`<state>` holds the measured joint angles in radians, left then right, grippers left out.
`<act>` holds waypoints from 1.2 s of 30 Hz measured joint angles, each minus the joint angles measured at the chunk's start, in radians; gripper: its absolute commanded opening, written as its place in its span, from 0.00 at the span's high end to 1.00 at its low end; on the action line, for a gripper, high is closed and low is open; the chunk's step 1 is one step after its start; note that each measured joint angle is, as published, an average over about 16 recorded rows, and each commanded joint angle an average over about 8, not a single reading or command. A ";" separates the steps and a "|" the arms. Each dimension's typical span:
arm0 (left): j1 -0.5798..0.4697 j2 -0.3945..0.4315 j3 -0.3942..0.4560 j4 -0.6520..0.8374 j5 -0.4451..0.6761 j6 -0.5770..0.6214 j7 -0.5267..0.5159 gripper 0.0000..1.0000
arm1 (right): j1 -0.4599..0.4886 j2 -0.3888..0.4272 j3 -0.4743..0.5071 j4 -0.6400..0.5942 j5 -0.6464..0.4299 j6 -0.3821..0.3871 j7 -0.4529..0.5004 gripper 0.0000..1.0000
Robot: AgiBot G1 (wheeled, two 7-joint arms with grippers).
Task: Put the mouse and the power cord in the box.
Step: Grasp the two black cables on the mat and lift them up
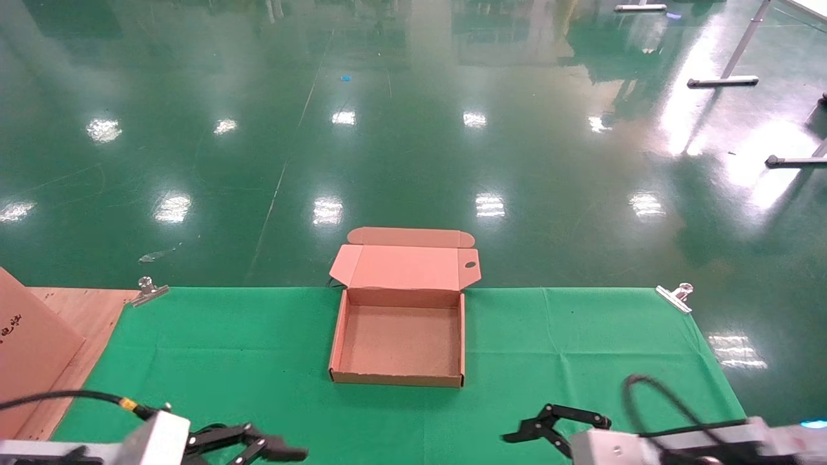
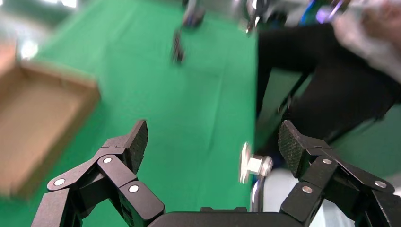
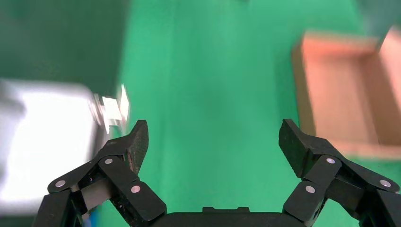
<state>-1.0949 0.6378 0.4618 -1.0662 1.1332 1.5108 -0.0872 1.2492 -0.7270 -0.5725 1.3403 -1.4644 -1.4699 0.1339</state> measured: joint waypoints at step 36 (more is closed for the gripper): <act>-0.390 0.295 0.259 0.767 0.731 -0.368 0.272 0.27 | 0.153 -0.343 -0.256 -0.597 -0.723 0.337 -0.245 0.52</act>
<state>-1.4846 0.9331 0.7210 -0.2994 1.8645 1.1432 0.1844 1.4017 -1.0700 -0.8283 0.7430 -2.1878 -1.1327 -0.1106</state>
